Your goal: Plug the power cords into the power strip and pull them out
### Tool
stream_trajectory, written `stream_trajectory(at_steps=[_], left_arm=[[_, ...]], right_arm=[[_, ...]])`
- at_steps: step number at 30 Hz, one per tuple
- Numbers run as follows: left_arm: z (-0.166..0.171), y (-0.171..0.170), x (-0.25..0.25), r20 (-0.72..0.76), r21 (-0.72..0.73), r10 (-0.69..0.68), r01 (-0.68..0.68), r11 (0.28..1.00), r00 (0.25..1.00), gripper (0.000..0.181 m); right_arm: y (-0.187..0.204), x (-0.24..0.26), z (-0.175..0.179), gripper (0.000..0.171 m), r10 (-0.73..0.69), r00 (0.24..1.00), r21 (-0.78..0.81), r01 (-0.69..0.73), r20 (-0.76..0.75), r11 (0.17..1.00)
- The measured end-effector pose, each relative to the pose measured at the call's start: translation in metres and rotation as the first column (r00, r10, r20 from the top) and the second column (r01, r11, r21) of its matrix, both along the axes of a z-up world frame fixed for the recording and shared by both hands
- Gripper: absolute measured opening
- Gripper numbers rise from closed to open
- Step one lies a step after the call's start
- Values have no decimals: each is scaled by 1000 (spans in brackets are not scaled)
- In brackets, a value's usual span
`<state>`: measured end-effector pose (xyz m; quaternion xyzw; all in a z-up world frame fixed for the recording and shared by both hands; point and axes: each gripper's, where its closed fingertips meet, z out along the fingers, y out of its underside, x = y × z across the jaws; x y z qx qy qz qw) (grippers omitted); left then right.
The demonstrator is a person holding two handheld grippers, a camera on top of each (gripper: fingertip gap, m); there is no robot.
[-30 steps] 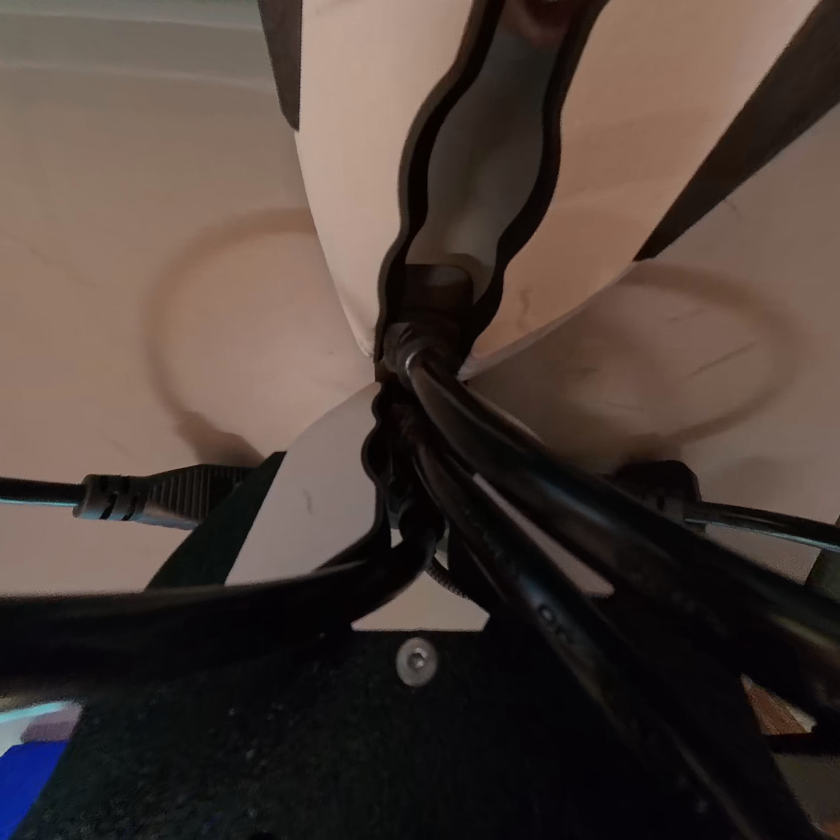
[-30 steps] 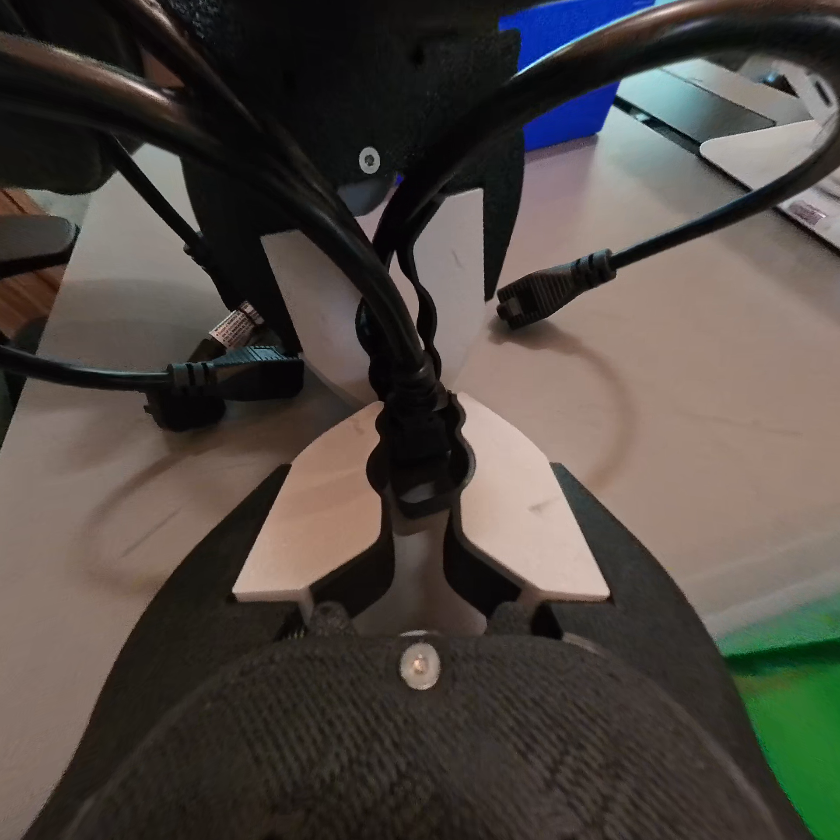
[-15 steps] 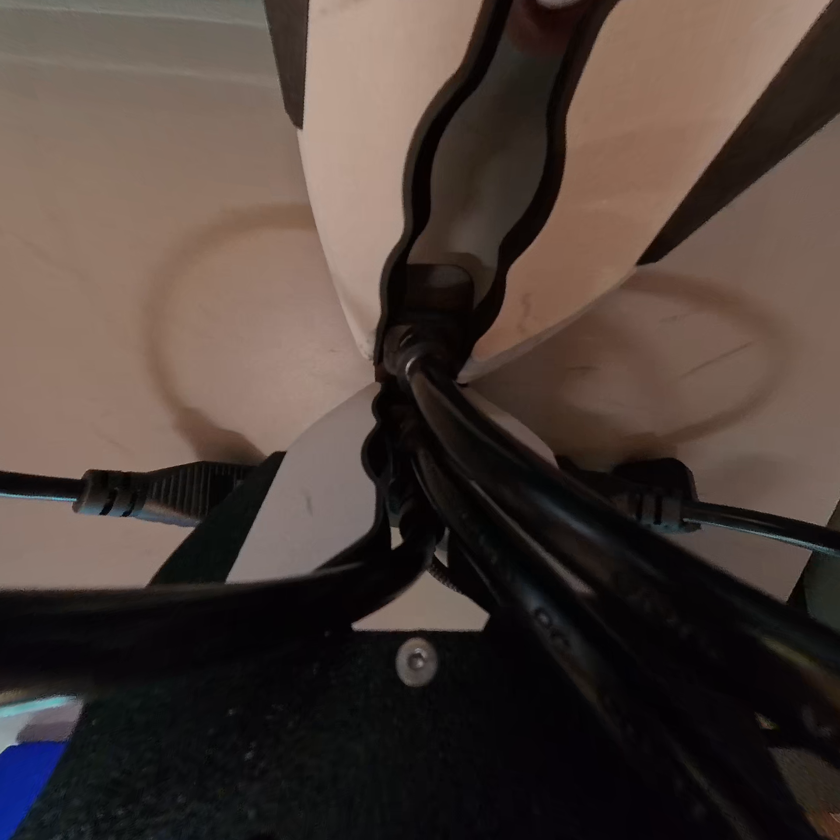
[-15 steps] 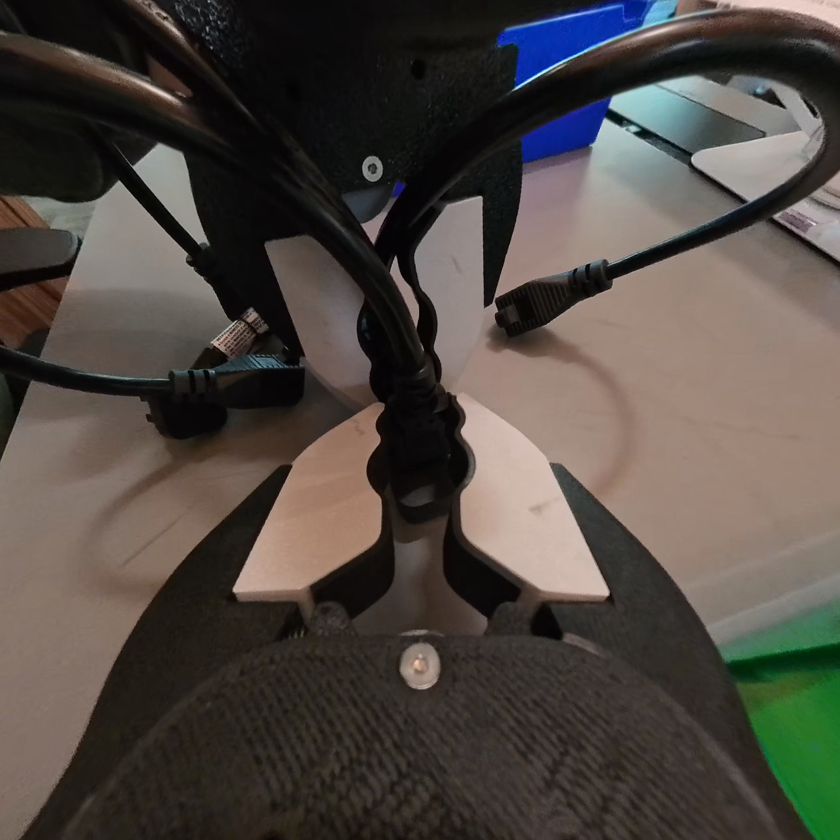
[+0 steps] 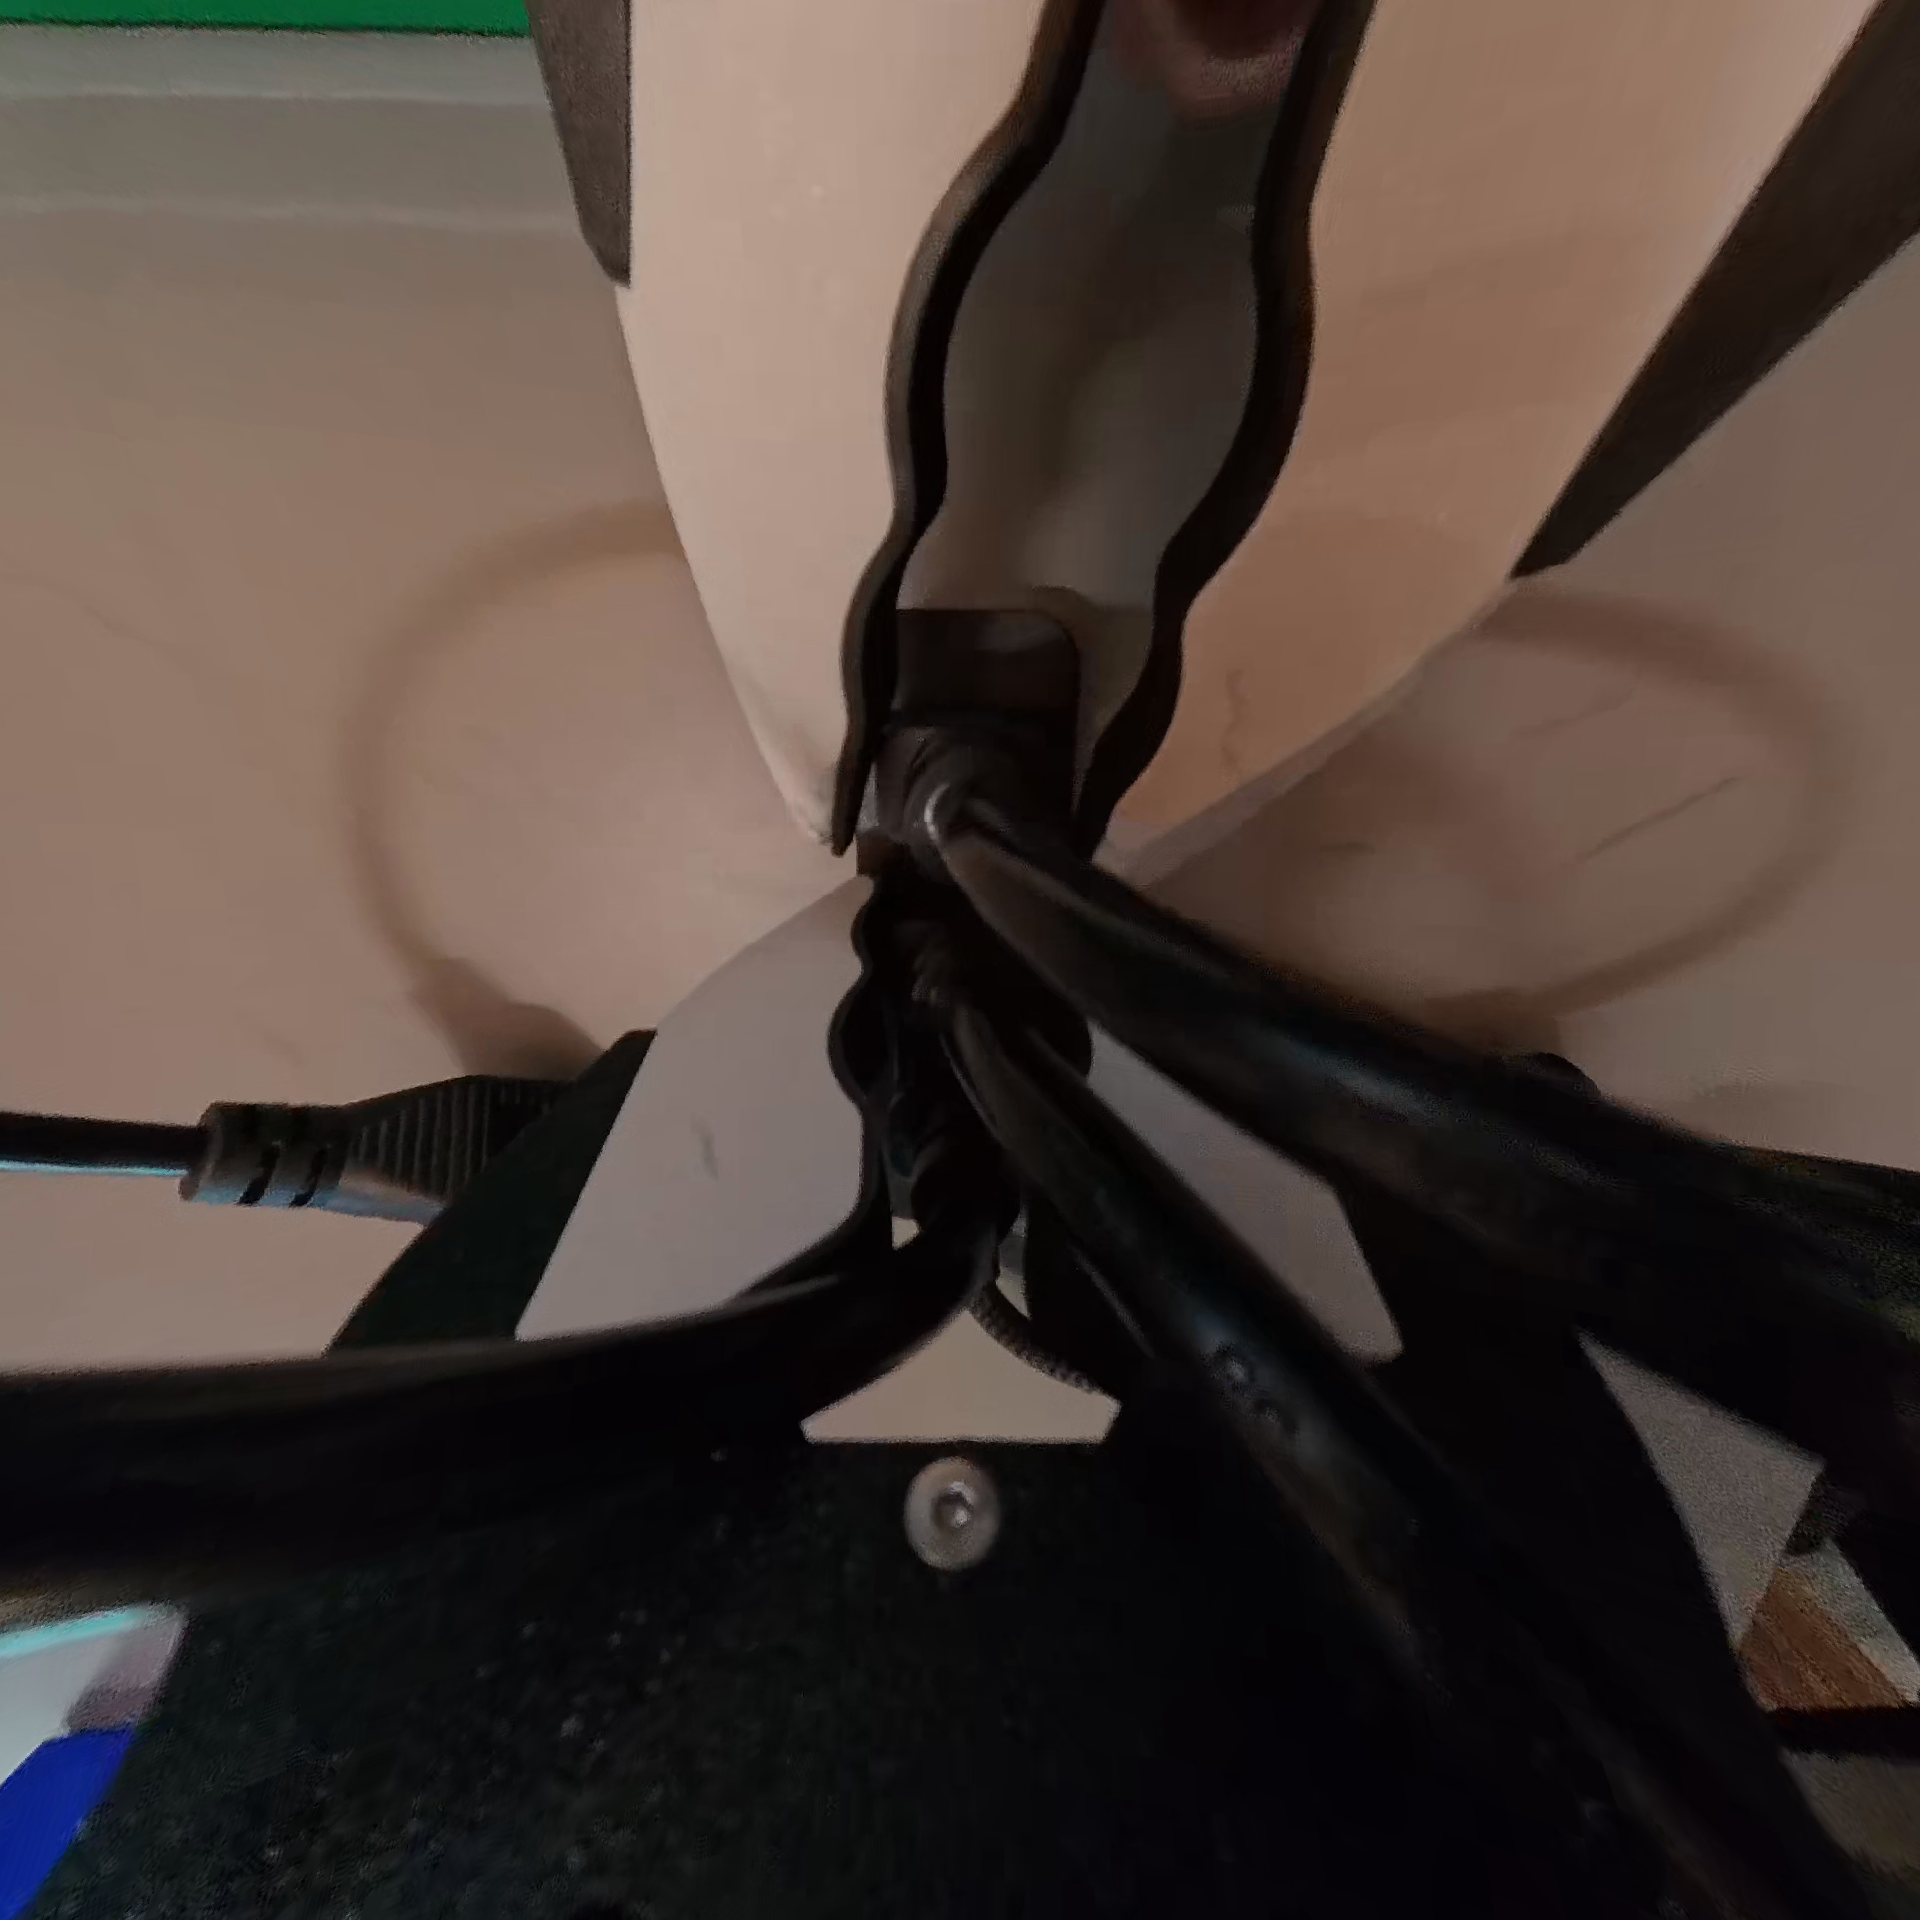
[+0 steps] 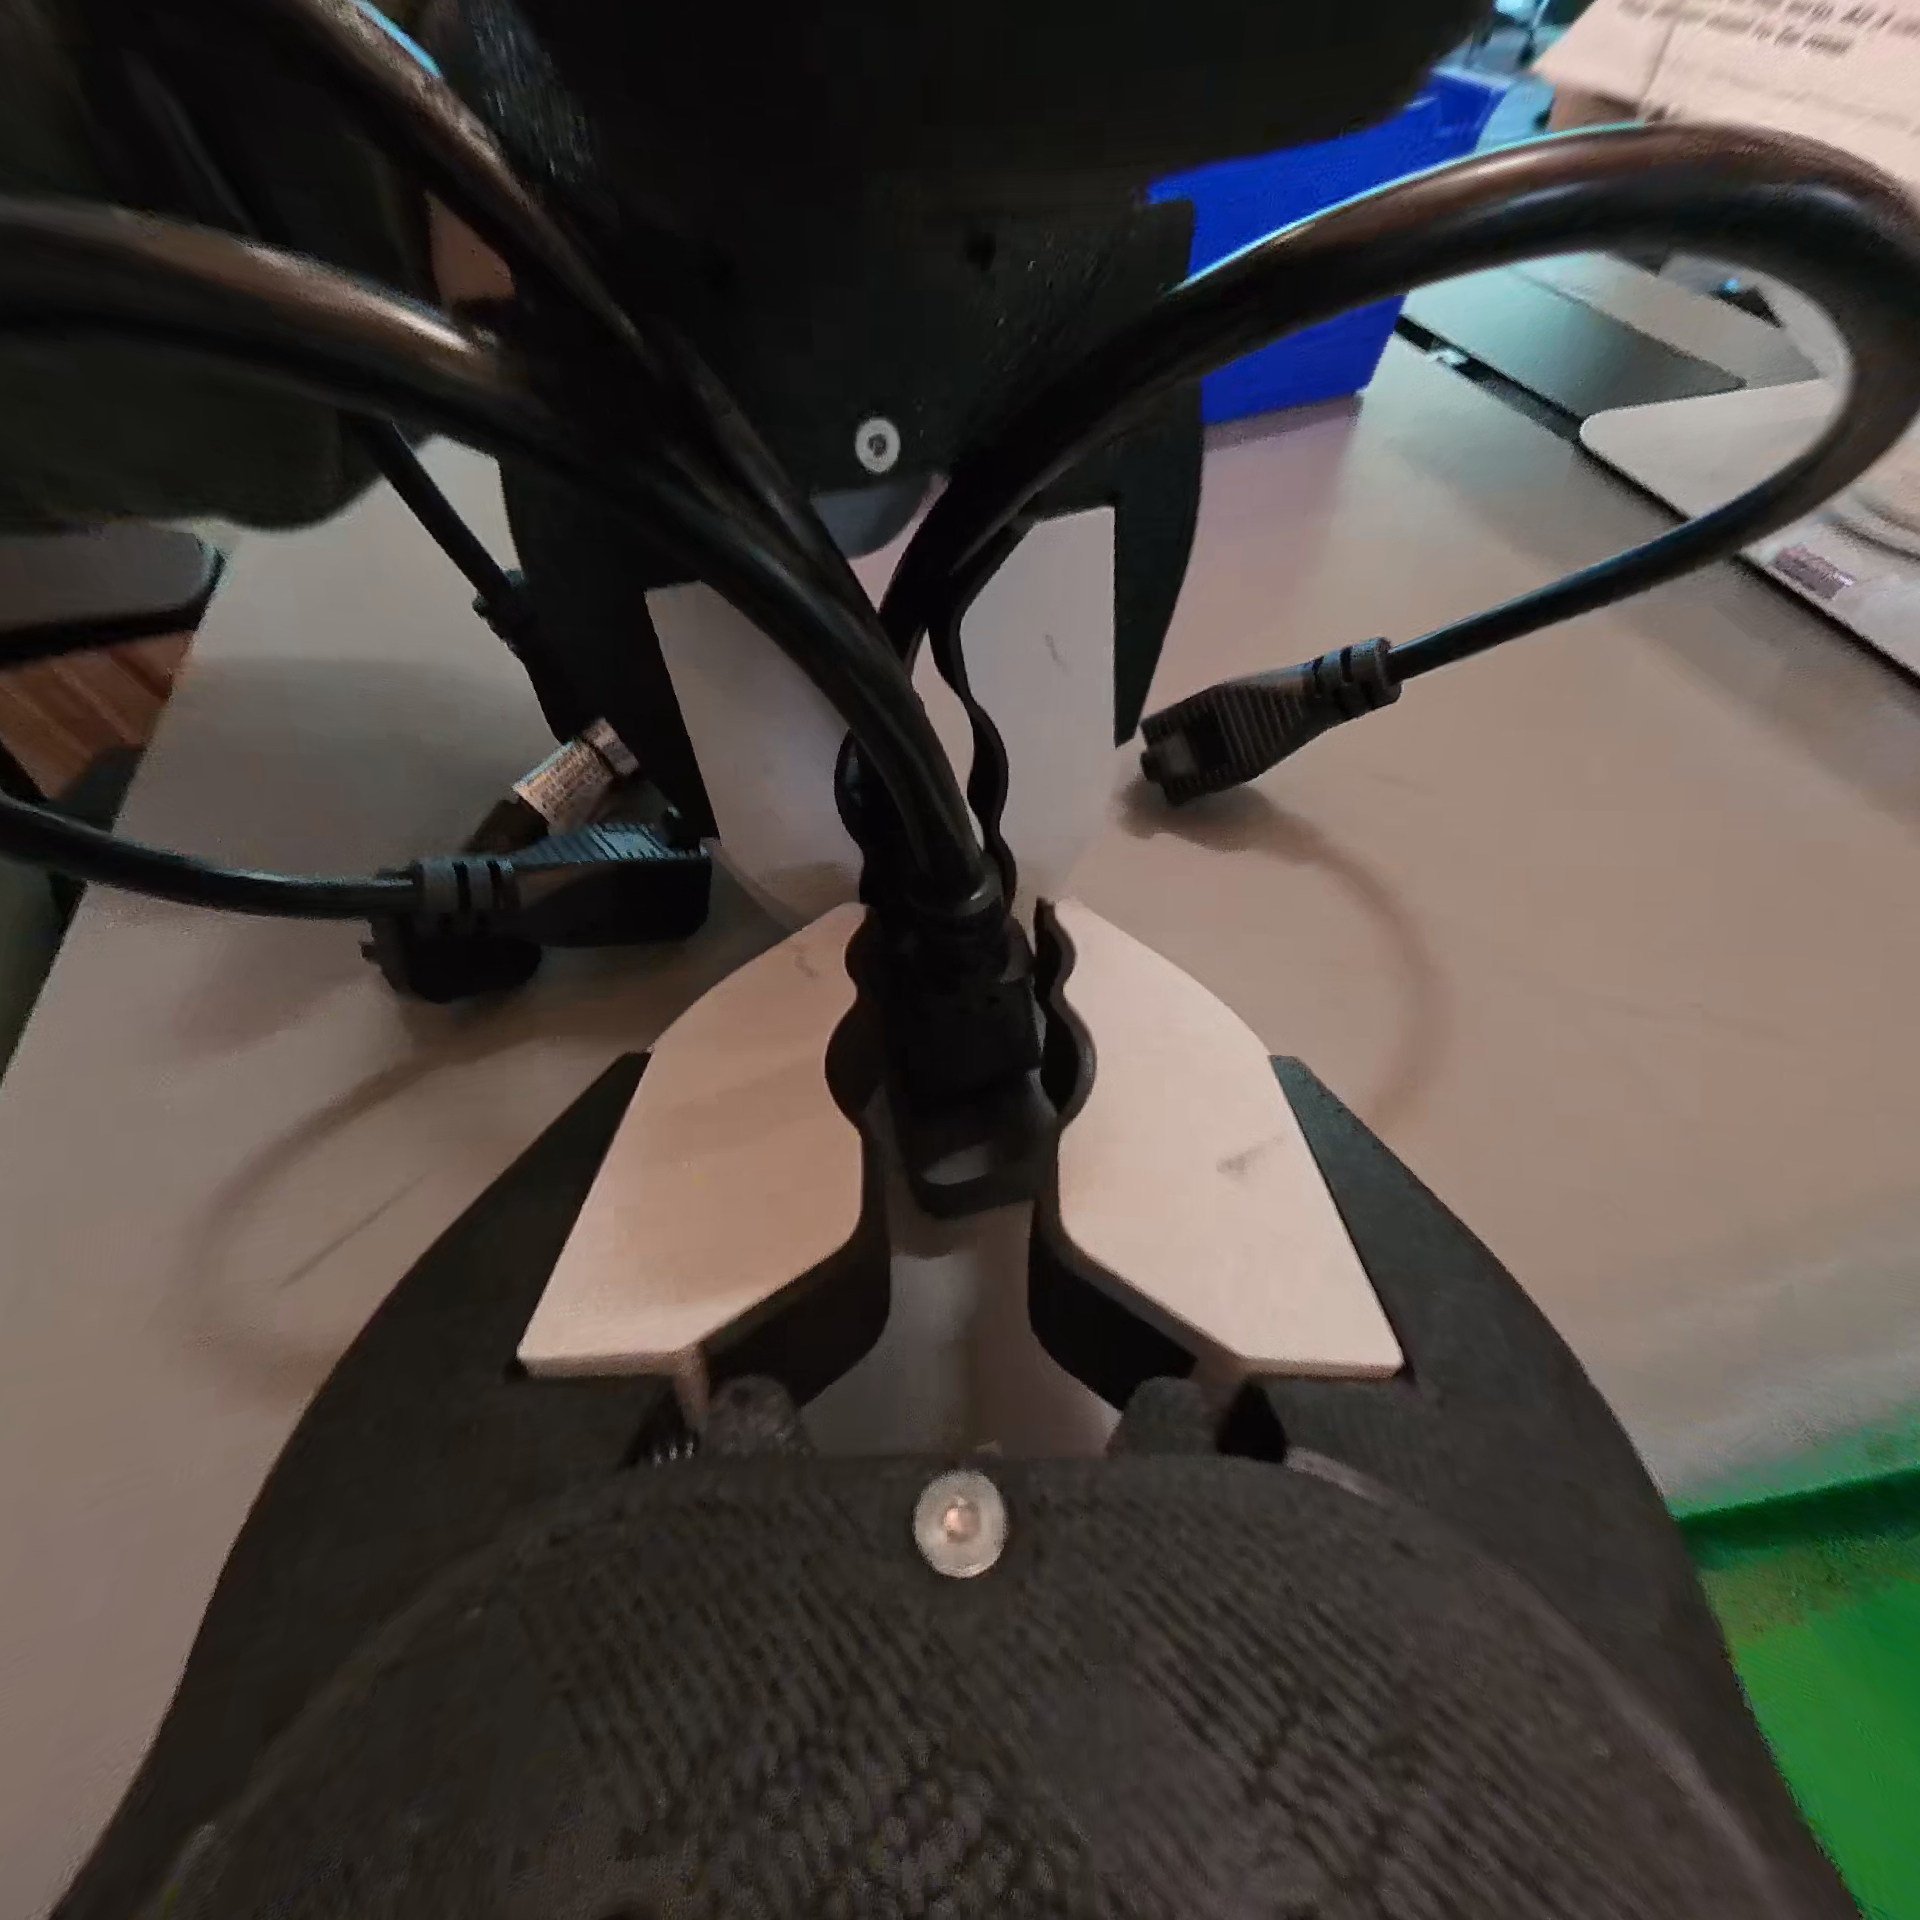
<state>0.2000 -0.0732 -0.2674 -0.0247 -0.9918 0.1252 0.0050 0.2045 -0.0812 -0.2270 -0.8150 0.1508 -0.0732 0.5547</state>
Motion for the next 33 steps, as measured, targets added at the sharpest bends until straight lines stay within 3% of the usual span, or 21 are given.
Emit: stream_trajectory(at_steps=[1,6,11,14,17,19,26,33], left_arm=[[0,0,0,-1,-21,-2,2,1000,1000,25],[0,-2,-1,-10,-103,16,-17,995,1000,27],[2,15,0,-53,-42,-12,10,999,999,23],[2,19,0,-90,-17,-14,13,1000,996,25],[0,33,8,-19,65,-43,44,997,999,40],[-1,31,7,-27,33,-38,39,999,999,44],[-16,25,4,7,69,-106,105,992,994,41],[-16,37,10,3,4,-146,146,989,989,41]], right_arm=[[-1,1,0,25,-12,1000,-3,12,5,1000],[-3,1,-2,25,-20,998,-119,26,57,993],[-4,2,-5,25,-29,993,-248,56,111,967],[-4,4,-6,25,-63,993,-245,85,96,966],[-4,3,-6,25,-78,993,-251,98,88,963],[-4,3,-6,25,-89,993,-258,106,77,960],[-4,4,-7,25,-99,995,-242,103,32,965],[12,8,-10,26,-57,998,-262,64,36,963]])
